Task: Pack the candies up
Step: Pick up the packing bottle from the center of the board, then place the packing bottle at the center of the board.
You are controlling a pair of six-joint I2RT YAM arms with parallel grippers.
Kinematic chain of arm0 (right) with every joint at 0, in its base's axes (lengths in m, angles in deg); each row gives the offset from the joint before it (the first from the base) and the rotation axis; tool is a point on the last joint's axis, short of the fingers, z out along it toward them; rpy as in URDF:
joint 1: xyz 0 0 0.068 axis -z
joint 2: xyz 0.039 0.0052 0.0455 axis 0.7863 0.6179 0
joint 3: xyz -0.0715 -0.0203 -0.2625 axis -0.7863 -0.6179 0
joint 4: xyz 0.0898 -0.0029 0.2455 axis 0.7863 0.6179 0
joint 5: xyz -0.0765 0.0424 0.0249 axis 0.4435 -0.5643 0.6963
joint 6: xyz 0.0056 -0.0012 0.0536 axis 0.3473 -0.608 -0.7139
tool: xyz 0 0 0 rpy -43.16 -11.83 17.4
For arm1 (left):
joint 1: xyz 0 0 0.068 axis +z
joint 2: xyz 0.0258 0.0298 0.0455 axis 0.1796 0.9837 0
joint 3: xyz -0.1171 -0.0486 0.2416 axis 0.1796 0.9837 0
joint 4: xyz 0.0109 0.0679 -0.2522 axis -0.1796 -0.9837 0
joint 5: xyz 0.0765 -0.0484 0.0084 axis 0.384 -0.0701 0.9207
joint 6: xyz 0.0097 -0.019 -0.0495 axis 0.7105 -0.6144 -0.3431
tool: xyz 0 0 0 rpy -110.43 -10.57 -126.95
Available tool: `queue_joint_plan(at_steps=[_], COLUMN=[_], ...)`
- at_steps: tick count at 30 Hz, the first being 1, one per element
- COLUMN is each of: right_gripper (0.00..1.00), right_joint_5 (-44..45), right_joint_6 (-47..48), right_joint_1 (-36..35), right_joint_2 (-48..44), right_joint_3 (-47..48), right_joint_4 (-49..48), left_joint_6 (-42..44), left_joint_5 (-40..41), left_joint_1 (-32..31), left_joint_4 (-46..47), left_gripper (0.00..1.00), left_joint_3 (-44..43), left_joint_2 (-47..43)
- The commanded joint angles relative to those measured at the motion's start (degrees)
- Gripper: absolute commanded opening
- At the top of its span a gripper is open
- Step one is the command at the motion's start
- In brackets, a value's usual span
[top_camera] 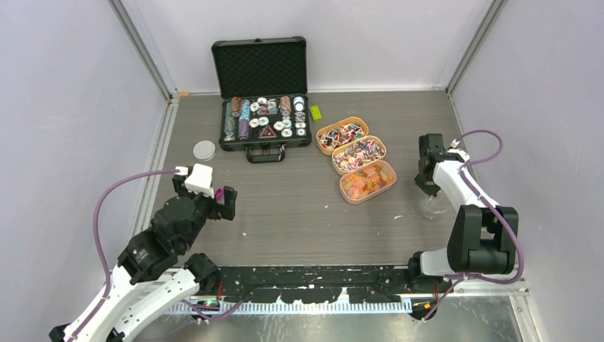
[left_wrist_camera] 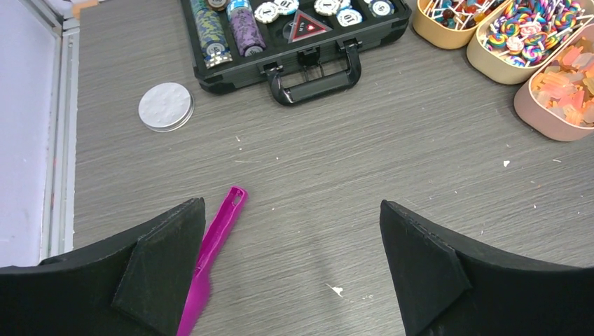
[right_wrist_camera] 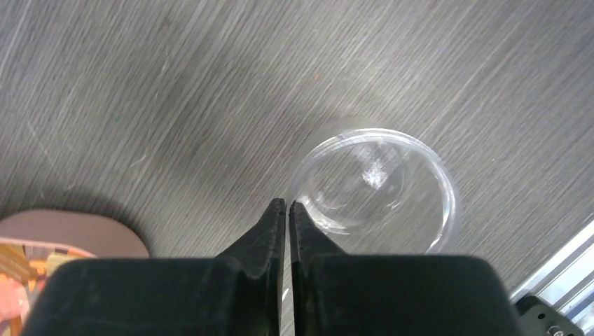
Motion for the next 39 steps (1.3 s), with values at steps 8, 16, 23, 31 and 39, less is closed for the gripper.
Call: queue_joint_plan(at_steps=[8, 16, 23, 31, 39], right_gripper=[0.0, 0.0, 0.0, 0.0, 0.29], right_joint_5=[-11.85, -12.73, -11.34, -12.42, -11.21], right_joint_6=[3.05, -8.82, -4.5, -0.44, -2.12], right_joint_1=[-11.32, -38.52, -54.58, -61.23, -62.8], right_joint_2=[-11.23, -13.29, -8.22, 2.34, 3.97], right_joint_3=[0.51, 2.44, 4.46, 7.61, 6.81], right_joint_4=[9.25, 12.67, 2.09, -6.4, -8.07], left_joint_6=[0.55, -2.35, -4.25, -7.28, -13.3], left_joint_5=[1.72, 3.59, 6.58, 9.53, 7.97], left_joint_1=[-0.09, -0.09, -0.11, -0.09, -0.09], left_joint_4=[1.37, -3.05, -5.43, -7.47, -9.65], left_gripper=[0.95, 0.94, 0.91, 0.91, 0.92], left_joint_3=[-0.81, -3.89, -4.73, -5.8, -6.91], left_joint_2=[4.77, 10.28, 11.1, 9.57, 9.33])
